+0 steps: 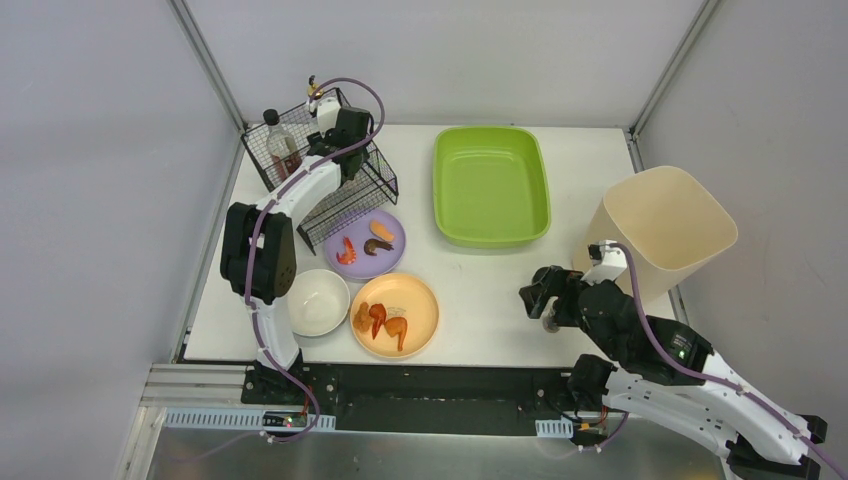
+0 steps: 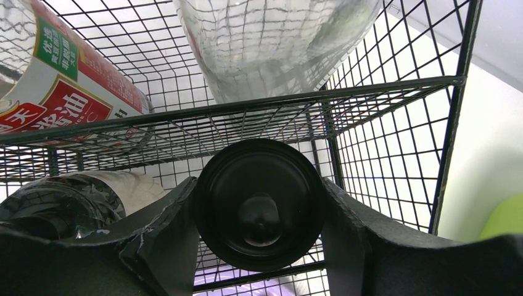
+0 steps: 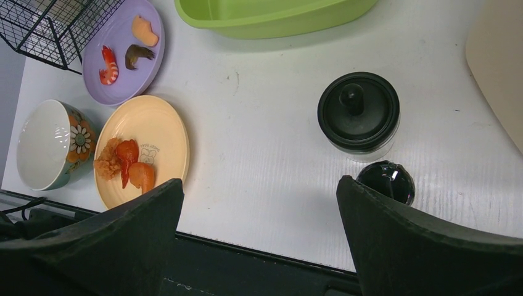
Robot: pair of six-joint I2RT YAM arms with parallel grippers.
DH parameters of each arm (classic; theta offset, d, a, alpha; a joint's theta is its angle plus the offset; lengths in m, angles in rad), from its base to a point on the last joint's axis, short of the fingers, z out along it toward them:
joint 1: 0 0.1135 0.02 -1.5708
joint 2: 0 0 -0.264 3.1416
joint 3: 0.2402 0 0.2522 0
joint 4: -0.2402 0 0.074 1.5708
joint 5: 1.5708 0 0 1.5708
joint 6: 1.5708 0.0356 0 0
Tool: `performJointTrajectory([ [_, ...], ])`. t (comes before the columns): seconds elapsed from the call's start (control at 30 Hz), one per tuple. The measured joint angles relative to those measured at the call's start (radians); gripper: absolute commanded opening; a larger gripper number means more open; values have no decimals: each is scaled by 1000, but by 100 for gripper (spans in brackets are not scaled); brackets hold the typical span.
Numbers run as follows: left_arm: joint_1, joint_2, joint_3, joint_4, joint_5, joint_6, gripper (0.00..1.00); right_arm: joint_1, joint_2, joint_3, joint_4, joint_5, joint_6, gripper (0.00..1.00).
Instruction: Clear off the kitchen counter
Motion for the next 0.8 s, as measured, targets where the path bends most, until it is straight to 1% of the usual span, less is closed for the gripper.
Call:
performJointTrajectory([
  [0.3,3,0,2,1,12,26,70,0,10,1,0,0,0,99],
  [0.4,6,0,3,-2,21,42,77,0,21,8,-1,0,0,99],
  [0.53,6,-5,7,-5,42,56,78,0,26,30,-2,1,0,99],
  [0.63,6,-19,7,-18,60,62,85,0,26,47,-4,4,0,99],
  [0.8,5,-71,7,-66,94,71,86,0,39,101,-45,30,1,99],
])
